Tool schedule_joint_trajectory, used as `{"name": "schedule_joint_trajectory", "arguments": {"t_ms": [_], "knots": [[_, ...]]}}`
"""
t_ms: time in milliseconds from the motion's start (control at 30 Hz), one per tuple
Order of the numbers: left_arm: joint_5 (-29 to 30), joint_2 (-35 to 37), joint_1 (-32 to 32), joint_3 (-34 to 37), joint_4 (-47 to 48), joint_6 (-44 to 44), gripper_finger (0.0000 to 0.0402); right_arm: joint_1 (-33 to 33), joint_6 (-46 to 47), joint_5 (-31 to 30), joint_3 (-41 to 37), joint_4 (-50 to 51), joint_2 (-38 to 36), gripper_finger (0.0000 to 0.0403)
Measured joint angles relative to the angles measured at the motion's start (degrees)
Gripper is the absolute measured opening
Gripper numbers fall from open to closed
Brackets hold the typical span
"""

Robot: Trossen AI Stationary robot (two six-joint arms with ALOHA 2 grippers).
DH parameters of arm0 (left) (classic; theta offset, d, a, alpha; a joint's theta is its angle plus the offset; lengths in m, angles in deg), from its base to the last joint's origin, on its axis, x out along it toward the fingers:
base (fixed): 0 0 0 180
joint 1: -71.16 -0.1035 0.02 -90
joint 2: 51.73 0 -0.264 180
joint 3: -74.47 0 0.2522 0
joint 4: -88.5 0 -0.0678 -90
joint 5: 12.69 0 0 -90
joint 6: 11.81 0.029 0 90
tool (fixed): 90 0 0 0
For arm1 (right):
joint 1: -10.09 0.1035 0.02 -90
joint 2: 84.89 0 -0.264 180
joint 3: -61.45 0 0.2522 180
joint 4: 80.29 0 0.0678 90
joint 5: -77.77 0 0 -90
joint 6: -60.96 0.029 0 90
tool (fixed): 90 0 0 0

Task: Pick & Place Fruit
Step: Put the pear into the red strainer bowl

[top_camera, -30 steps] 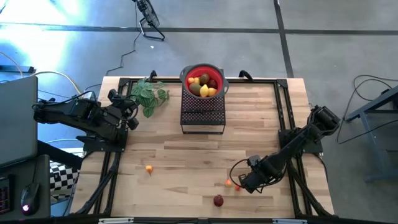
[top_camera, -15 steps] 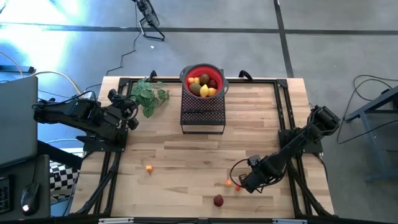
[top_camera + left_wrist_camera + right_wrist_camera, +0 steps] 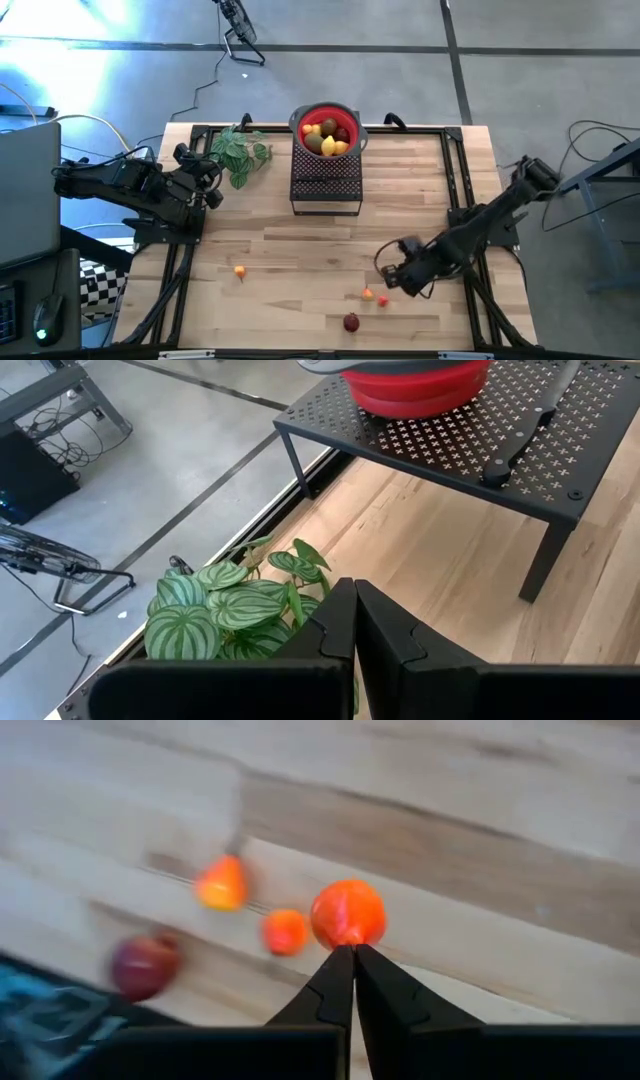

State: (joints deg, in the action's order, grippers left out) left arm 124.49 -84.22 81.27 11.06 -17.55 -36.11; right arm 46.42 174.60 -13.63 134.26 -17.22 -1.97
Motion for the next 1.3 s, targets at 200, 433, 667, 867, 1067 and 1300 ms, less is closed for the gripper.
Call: {"name": "schedule_joint_trajectory", "arguments": {"t_ms": [200, 433, 667, 867, 1067, 1300], "knots": [[0.00, 0.00, 0.01, 0.02, -0.02, 0.00, 0.0000, -3.37, -5.23, -7.00, 0.02, -1.57, -7.18, 0.0003], [0.00, 0.00, 0.01, 0.02, -0.02, 0.00, 0.0000, -9.90, -20.32, -12.88, 0.02, -8.51, -12.34, 0.0003], [0.00, 0.00, -0.01, 0.00, -0.02, -0.02, 0.0000, -18.03, -35.48, -13.06, 0.02, -19.34, -13.62, 0.0003], [0.00, -0.02, 0.01, 0.02, -0.04, -0.02, 0.0000, -24.61, -44.69, -9.60, 0.02, -26.39, -13.62, 0.0003], [0.00, -0.02, 0.01, 0.01, -0.04, -0.02, 0.0000, -29.70, -50.84, -7.30, 1.54, -28.03, -13.62, 0.0003], [0.00, 0.00, 0.00, 0.00, -0.02, 0.00, 0.0000, -35.33, -59.38, -7.05, 7.48, -26.93, -13.62, 0.0003]]}}
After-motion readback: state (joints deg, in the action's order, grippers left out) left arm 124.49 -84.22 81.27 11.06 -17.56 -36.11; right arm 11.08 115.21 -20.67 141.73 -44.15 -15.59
